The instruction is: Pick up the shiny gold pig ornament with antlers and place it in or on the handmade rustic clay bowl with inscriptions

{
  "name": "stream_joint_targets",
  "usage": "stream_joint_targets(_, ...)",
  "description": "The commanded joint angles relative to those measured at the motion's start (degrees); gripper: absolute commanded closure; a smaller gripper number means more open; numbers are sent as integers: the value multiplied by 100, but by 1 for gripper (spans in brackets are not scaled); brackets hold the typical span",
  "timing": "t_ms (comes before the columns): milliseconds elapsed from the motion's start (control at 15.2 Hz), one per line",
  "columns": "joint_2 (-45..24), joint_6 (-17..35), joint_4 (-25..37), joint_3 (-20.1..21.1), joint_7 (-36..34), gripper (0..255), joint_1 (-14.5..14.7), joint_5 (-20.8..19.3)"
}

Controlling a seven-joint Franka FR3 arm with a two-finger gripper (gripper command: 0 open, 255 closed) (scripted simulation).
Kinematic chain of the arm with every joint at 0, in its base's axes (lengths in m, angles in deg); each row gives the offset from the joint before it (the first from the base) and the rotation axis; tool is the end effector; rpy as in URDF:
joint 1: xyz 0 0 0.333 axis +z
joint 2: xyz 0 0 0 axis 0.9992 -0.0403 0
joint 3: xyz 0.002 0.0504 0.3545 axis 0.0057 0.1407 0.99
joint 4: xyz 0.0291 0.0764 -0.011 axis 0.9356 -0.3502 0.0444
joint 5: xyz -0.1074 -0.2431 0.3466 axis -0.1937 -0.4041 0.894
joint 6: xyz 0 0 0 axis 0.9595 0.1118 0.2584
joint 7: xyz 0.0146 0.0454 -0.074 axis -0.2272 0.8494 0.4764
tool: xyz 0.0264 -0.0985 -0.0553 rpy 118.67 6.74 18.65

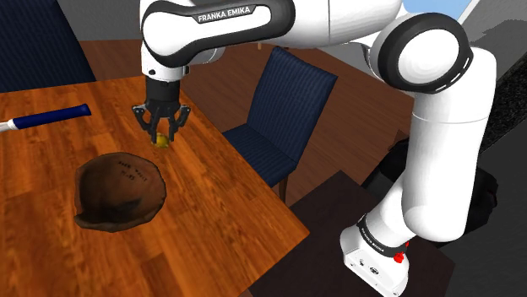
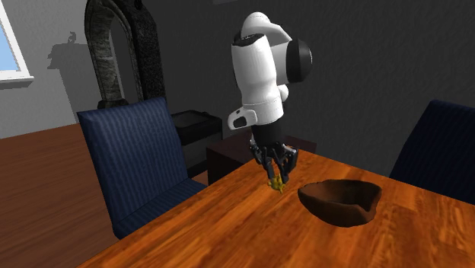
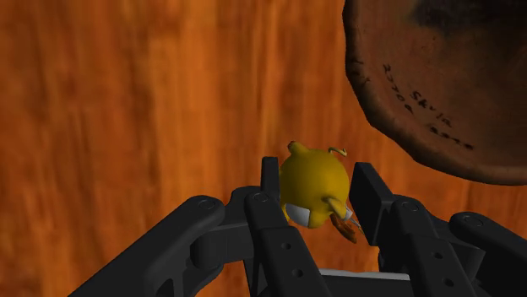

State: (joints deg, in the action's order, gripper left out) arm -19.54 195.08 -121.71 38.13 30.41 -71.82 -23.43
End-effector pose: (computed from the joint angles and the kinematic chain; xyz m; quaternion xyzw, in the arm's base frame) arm 0.6217 0.4079 0.4033 -0.9913 0.0312 0.0828 0.0977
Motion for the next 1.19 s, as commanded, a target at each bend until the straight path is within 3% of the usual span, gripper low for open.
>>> stream_joint_targets(0, 30, -140, 110, 4, -20, 255, -1, 2)
stream_joint_targets(924, 184, -1060, 898, 36, -179, 255, 14, 10)
stream_joint_targets(1122, 28, -959, 1025, 111, -524, 255, 309, -67)
